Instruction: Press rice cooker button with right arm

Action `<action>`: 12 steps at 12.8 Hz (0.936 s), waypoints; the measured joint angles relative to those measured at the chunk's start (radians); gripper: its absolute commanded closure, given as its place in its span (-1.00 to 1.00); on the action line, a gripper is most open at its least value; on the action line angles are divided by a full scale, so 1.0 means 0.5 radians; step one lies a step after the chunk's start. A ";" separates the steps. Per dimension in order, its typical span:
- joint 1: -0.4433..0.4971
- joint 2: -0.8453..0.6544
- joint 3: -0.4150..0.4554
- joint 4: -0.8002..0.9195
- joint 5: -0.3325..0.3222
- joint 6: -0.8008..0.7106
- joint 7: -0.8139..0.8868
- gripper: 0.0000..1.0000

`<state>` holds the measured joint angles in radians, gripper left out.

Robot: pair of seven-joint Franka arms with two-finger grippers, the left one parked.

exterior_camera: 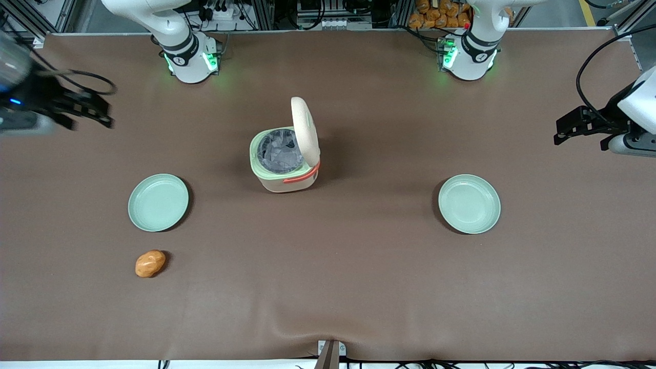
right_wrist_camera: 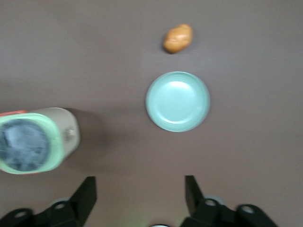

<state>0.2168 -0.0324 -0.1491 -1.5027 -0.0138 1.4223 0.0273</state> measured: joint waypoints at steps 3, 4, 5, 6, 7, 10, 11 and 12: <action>-0.049 -0.027 -0.034 -0.011 -0.018 -0.005 -0.125 -1.00; -0.064 -0.026 -0.038 -0.024 -0.018 0.000 -0.161 -1.00; -0.079 -0.024 -0.040 -0.031 -0.018 0.001 -0.183 -1.00; -0.093 -0.023 -0.043 -0.033 -0.018 0.001 -0.205 -1.00; -0.107 -0.023 -0.045 -0.034 -0.018 0.003 -0.235 -1.00; -0.154 -0.023 -0.046 -0.059 -0.001 0.047 -0.328 -1.00; -0.159 -0.023 -0.046 -0.062 0.001 0.057 -0.343 -1.00; -0.159 -0.023 -0.046 -0.062 0.003 0.064 -0.345 -1.00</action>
<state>0.1373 -0.0440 -0.1719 -1.5336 -0.0121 1.4543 -0.1451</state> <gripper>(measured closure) 0.000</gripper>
